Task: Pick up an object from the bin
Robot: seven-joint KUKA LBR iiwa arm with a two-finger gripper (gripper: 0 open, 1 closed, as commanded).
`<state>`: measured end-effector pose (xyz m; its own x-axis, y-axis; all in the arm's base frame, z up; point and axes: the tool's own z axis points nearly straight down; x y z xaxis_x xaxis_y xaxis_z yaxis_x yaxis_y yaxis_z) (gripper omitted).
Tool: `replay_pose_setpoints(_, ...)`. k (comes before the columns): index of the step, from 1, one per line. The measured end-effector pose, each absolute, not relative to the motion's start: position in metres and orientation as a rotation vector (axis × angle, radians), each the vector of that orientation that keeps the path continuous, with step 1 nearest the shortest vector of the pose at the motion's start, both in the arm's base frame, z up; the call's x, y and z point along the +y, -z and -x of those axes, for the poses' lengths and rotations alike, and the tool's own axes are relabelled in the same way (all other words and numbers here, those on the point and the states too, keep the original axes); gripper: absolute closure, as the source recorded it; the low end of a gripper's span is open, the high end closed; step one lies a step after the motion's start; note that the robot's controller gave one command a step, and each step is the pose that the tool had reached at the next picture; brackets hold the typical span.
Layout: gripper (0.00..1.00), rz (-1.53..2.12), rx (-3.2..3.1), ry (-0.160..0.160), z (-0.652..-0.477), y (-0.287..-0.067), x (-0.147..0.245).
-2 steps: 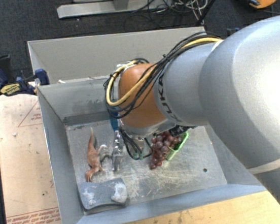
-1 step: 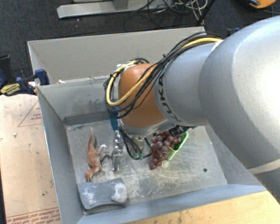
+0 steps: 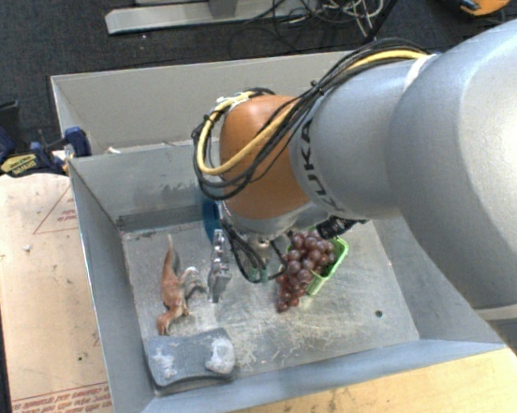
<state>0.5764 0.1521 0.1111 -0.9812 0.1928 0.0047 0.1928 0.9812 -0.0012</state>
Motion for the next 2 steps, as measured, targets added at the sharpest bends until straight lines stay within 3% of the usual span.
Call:
replay_pose_setpoints(1,1.0,0.302,-3.128,0.001,-0.5836,-0.1903,0.1553)
replay_pose_setpoints(2,1.0,0.3,-3.128,0.001,-0.5832,-0.1819,0.1551)
